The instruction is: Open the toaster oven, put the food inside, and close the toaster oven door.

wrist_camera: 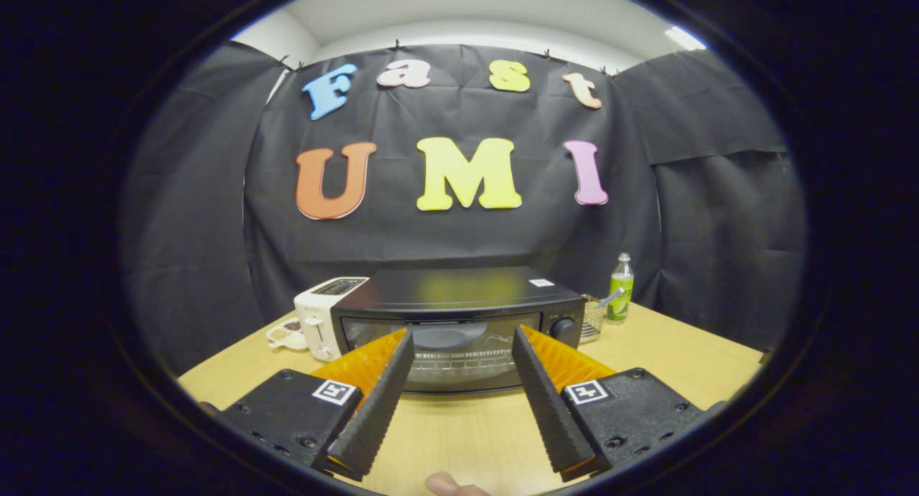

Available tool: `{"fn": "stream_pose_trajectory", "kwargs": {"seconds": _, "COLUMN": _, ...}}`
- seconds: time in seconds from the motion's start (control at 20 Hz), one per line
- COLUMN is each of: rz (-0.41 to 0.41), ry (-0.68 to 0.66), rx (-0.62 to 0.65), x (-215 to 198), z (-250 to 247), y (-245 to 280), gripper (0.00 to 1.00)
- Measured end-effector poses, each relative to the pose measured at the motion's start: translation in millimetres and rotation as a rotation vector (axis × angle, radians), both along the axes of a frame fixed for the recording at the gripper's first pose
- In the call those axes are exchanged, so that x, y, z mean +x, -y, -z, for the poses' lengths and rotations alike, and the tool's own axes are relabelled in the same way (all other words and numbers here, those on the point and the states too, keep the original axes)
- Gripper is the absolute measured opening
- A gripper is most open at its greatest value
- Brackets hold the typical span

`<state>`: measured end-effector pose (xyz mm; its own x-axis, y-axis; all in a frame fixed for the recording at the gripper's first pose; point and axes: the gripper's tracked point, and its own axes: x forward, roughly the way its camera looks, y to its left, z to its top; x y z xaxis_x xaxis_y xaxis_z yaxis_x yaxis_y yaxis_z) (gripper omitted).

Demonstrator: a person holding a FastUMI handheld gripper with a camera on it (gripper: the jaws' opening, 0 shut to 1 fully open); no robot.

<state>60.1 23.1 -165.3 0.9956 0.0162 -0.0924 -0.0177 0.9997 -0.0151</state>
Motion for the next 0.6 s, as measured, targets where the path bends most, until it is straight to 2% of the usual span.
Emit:
{"fn": "stream_pose_trajectory", "kwargs": {"seconds": 0.3, "rz": -0.002, "ry": 0.038, "rx": 0.072, "x": -48, "z": -66, "y": 18, "gripper": 0.91}}
{"fn": "stream_pose_trajectory", "kwargs": {"seconds": 0.45, "rz": 0.02, "ry": 0.048, "rx": 0.08, "x": -72, "z": -101, "y": 35, "gripper": 0.91}}
{"fn": "stream_pose_trajectory", "kwargs": {"seconds": 0.55, "rz": 0.002, "ry": 0.043, "rx": 0.074, "x": -90, "z": -117, "y": 36, "gripper": 0.91}}
{"fn": "stream_pose_trajectory", "kwargs": {"seconds": 0.6, "rz": -0.007, "ry": 0.037, "rx": 0.069, "x": -53, "z": -107, "y": 45, "gripper": 0.92}}
